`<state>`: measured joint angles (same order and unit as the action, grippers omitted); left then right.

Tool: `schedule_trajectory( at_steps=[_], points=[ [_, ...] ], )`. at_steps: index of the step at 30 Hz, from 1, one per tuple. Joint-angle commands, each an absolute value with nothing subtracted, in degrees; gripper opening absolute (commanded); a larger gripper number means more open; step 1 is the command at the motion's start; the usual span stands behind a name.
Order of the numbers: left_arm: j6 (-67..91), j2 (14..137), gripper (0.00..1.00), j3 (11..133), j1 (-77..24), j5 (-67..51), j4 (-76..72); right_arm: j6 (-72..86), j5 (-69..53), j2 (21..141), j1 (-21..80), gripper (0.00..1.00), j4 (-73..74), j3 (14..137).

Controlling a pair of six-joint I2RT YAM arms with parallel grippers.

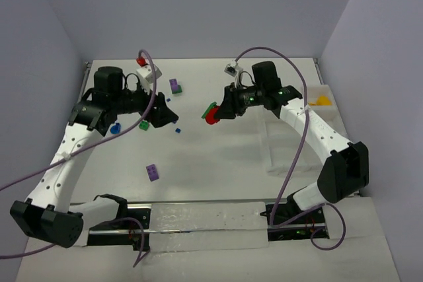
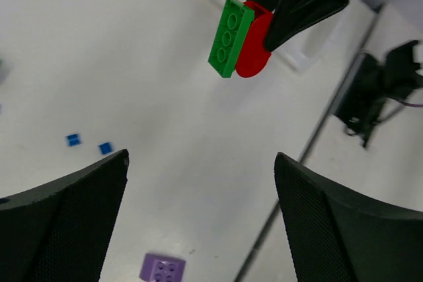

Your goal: Sort the legos into containers by color

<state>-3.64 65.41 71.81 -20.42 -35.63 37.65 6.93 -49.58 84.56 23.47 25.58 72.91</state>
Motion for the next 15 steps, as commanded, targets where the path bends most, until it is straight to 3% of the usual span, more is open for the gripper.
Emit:
schedule_trajectory(
  at_steps=[1,4,15],
  points=[
    [-4.9,72.6,0.92,75.7,-15.9,-65.3,45.8,-8.2,-54.8,79.2,24.4,0.00,30.0,73.2],
    [-2.8,75.6,0.89,75.5,-16.1,-71.1,42.5,-14.1,-57.4,79.5,25.4,0.00,34.5,76.0],
    [1.2,69.7,0.89,63.9,-21.3,-72.9,23.2,-22.4,-62.6,81.2,33.4,0.00,45.1,82.5]
  ],
)
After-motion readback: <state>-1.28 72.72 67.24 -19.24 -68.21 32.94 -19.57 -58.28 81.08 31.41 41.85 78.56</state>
